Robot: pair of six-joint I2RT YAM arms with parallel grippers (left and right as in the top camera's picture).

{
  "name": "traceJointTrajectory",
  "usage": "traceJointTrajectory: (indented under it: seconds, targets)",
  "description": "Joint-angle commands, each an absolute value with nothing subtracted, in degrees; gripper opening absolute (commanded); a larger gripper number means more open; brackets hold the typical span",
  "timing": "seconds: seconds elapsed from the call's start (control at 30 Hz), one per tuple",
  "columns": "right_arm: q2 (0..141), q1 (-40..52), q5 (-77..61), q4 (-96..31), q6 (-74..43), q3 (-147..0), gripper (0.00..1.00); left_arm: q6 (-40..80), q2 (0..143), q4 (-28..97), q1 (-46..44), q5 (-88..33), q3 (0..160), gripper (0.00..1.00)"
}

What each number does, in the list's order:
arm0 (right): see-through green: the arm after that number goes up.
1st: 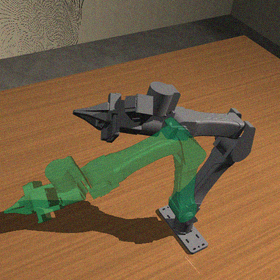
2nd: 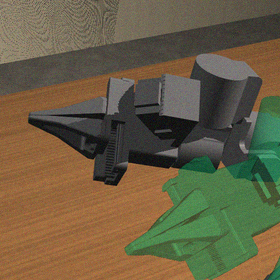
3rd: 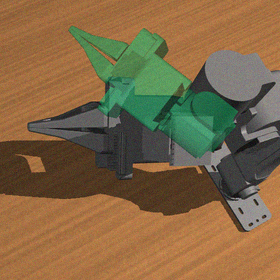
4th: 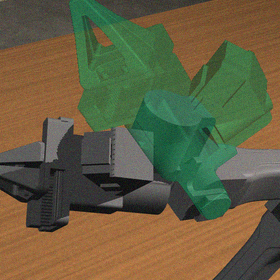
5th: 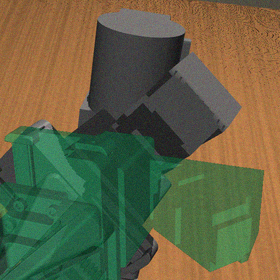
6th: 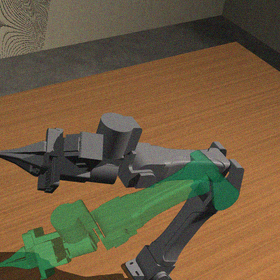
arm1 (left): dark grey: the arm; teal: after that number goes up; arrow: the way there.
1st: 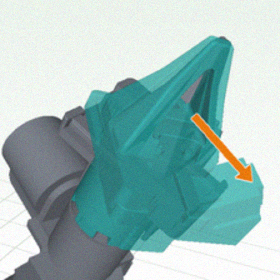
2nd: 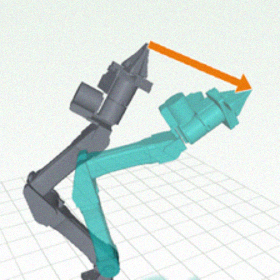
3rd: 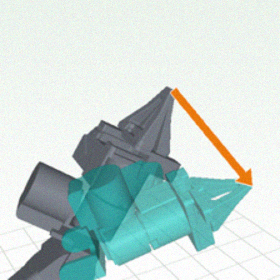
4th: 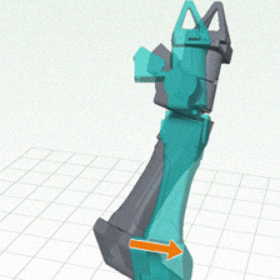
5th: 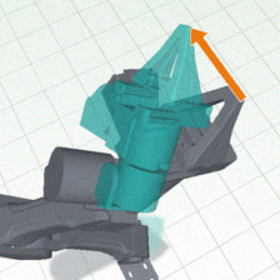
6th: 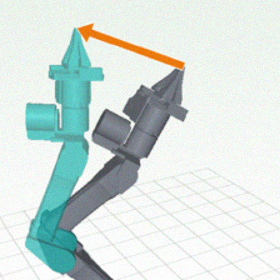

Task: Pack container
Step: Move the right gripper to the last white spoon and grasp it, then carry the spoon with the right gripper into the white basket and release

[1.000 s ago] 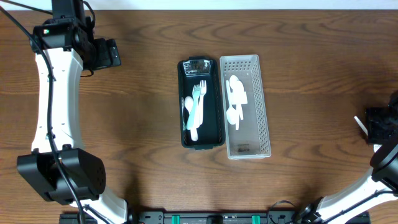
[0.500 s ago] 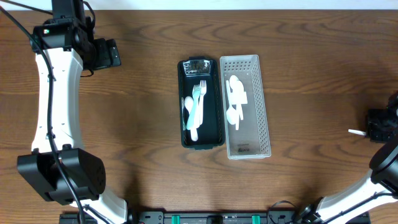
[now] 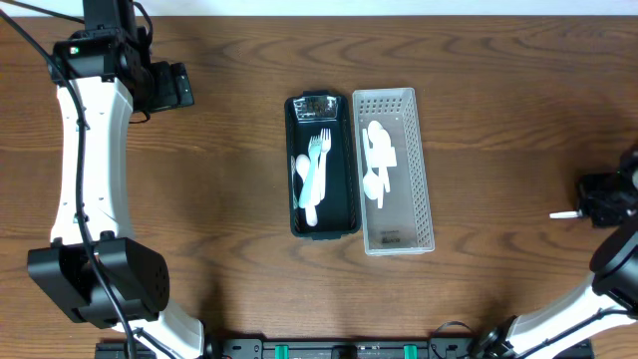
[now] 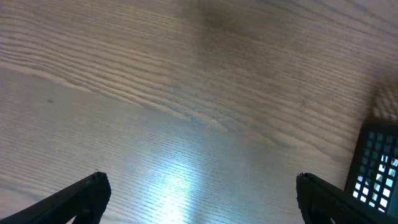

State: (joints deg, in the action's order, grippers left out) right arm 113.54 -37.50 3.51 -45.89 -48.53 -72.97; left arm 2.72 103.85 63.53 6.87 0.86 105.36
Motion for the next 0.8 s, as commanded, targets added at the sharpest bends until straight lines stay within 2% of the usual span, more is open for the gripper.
traceJointTrajectory:
  seconds: [0.0, 0.2, 0.37, 0.6, 0.77]
  targets:
    - [111.5, -31.4, 2.5, -46.1, -43.8, -71.9, 0.01, 2.1, 104.6, 63.8, 7.1, 1.6, 105.2, 0.98]
    - [103.1, -18.8, 1.9, -46.4, -35.5, -77.3, 0.01, 2.1, 104.6, 63.8, 7.1, 1.6, 105.2, 0.98]
    - [99.1, -6.6, -2.1, -49.8, -35.4, -83.0, 0.01, 2.1, 104.6, 63.8, 7.0, 1.6, 105.2, 0.98]
    - [98.8, 10.5, -2.8, -49.6, -34.8, -85.5, 0.01, 2.1, 104.6, 63.8, 7.0, 1.6, 105.2, 0.98]
    - [100.9, 17.5, -0.9, -50.9, -34.6, -85.4, 0.01, 2.1, 104.6, 63.8, 7.1, 1.6, 105.2, 0.98]
